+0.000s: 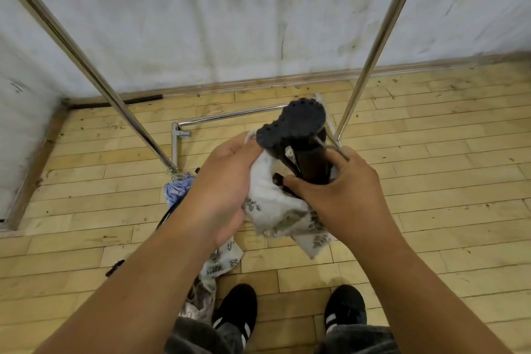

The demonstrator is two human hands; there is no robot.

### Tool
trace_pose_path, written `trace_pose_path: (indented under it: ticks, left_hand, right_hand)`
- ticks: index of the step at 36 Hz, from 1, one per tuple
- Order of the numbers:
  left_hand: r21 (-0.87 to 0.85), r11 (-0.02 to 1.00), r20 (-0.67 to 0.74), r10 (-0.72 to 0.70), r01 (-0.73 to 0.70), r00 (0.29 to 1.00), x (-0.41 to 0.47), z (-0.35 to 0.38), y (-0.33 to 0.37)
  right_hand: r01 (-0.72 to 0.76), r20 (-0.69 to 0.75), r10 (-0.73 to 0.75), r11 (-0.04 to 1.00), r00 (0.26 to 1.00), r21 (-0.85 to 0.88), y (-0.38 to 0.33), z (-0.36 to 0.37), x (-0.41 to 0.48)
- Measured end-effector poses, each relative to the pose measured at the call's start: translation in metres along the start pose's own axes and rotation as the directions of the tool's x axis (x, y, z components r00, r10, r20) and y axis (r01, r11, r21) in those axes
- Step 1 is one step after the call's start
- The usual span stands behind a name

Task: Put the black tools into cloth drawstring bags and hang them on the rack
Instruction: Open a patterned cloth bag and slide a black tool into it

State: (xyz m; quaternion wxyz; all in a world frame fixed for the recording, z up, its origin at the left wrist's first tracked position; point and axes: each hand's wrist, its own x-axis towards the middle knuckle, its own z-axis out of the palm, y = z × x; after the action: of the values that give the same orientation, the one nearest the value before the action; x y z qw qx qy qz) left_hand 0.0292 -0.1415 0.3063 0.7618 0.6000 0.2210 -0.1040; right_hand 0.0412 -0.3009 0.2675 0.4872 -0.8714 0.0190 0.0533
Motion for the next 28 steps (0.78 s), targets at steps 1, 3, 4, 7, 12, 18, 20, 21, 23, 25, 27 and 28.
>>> trace_pose_path:
  ticks: [1,3,4,7,12,18,20,21,23,25,27,28]
  left_hand:
    - [-0.013,1.000,0.024,0.011,-0.011,1.000,-0.002,-0.001,0.000]
    - [0.006,0.999,0.079,0.044,-0.044,0.996,-0.005,0.000,0.001]
    - [0.054,0.996,0.103,0.069,-0.075,0.992,-0.006,0.000,0.000]
    - [0.391,0.887,0.297,0.132,-0.247,0.946,-0.008,-0.006,-0.003]
    - [0.566,0.751,0.369,0.139,-0.340,0.919,-0.008,-0.010,-0.007]
    - [0.570,0.708,0.229,0.351,-0.417,0.908,-0.007,-0.008,-0.009]
    - [0.574,0.720,0.162,0.367,-0.390,0.916,-0.006,-0.010,-0.009]
    - [0.579,0.726,0.126,0.371,-0.372,0.920,-0.004,-0.014,-0.009]
    - [0.582,0.739,0.060,0.377,-0.339,0.924,-0.001,-0.019,-0.006]
    - [0.558,0.765,0.022,0.375,-0.323,0.927,0.002,-0.024,-0.005]
    - [0.548,0.776,0.029,0.357,-0.314,0.934,0.003,-0.027,-0.007]
    - [0.561,0.767,0.040,0.349,-0.310,0.936,0.004,-0.028,-0.008]
  right_hand:
    - [-0.013,-0.006,0.013,1.000,1.000,-0.020,0.001,0.000,0.000]
    - [-0.036,-0.012,0.035,0.999,0.999,-0.031,0.003,-0.001,0.000]
    - [-0.041,-0.006,0.041,0.999,0.999,-0.025,0.003,-0.002,0.000]
    - [-0.019,0.073,0.021,0.999,0.997,-0.033,0.002,-0.004,-0.001]
    - [0.135,0.235,-0.092,0.976,0.968,-0.172,0.000,-0.002,-0.001]
    - [0.213,0.337,-0.131,0.952,0.932,-0.220,-0.003,0.002,-0.005]
    - [0.158,0.253,-0.115,0.974,0.961,-0.159,-0.002,-0.004,-0.004]
    - [0.111,0.196,-0.085,0.986,0.977,-0.127,-0.001,-0.009,-0.003]
    - [0.020,0.085,-0.012,0.995,0.996,-0.102,0.003,-0.016,0.000]
    - [-0.052,-0.012,0.051,0.991,0.999,-0.121,0.008,-0.020,0.002]
    - [-0.131,-0.048,0.125,0.981,0.991,-0.141,0.012,-0.023,0.003]
    - [-0.168,-0.038,0.165,0.979,0.986,-0.118,0.013,-0.023,0.005]
